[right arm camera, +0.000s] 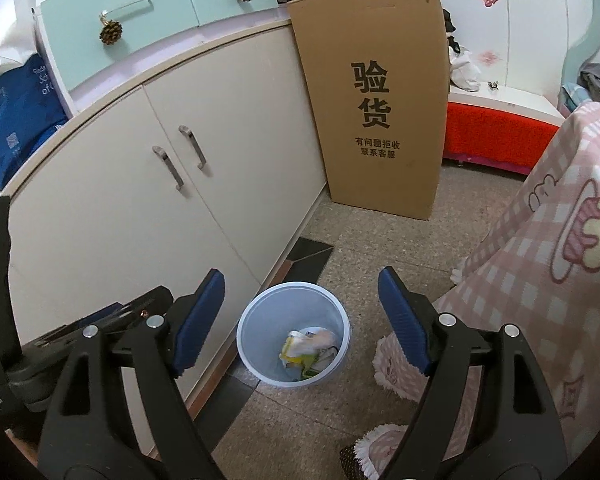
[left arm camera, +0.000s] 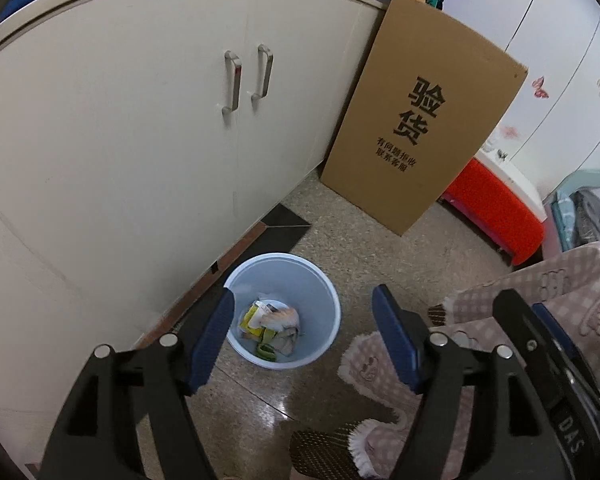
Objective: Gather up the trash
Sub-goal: 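Carry both to the wastebasket and open both tools to drop them, then move both tools back over the table toward the remaining trash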
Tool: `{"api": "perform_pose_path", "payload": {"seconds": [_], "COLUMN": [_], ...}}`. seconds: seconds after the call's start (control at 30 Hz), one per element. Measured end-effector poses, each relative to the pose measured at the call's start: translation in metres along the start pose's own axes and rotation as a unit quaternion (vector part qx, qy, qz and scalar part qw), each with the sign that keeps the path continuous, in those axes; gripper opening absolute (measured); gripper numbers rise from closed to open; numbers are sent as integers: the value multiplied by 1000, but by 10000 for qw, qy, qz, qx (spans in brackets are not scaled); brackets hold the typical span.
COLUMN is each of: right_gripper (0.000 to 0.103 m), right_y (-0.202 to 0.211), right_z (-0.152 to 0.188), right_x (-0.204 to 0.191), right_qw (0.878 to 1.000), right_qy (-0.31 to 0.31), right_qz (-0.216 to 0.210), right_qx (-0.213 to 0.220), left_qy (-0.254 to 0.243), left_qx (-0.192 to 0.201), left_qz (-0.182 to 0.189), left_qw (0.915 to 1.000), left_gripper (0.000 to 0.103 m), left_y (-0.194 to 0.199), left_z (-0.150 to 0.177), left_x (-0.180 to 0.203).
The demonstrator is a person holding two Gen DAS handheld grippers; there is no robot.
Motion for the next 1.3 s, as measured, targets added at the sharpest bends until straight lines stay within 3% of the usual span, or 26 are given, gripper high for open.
{"api": "perform_pose_path", "payload": {"seconds": [0.2, 0.33, 0.57, 0.7, 1.0, 1.3], "right_gripper": [78, 78, 80, 80, 82, 83], "right_y": [39, 79, 164, 207, 304, 360], "right_z": [-8, -16, -20, -18, -10, 2], "right_x": [-11, -17, -2, 25, 118, 210], "right_qw": [9997, 9987, 9954, 9934, 9816, 9645], "right_qy": [36, 104, 96, -15, -390, -998], "right_qz": [-170, -288, -165, 80, 958, 1590], "right_qx": [179, 415, 938, 1147, 1606, 1858], "left_qy": [88, 34, -308, -625, -1408, -1856], "left_qx": [200, 605, 1061, 1199, 1075, 615], "left_qz": [107, 42, 459, 714, 1395, 2088], "left_qw": [9997, 9982, 9928, 9882, 9742, 9582], "left_gripper": [70, 72, 74, 76, 76, 76], "left_y": [39, 81, 155, 186, 226, 230], "left_z": [3, 4, 18, 35, 82, 125], "left_x": [-2, 2, 40, 76, 191, 300]}}
Point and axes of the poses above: each gripper's, at about its wrist camera, not at the fingertips, and y roughly against the way its jaws point, x to its right, z to its underside, the point moved 5 cm from there along -y, roughly the way its jaws point, and after that the axes turned 10 degrees about -z, right-handed, at the moved point
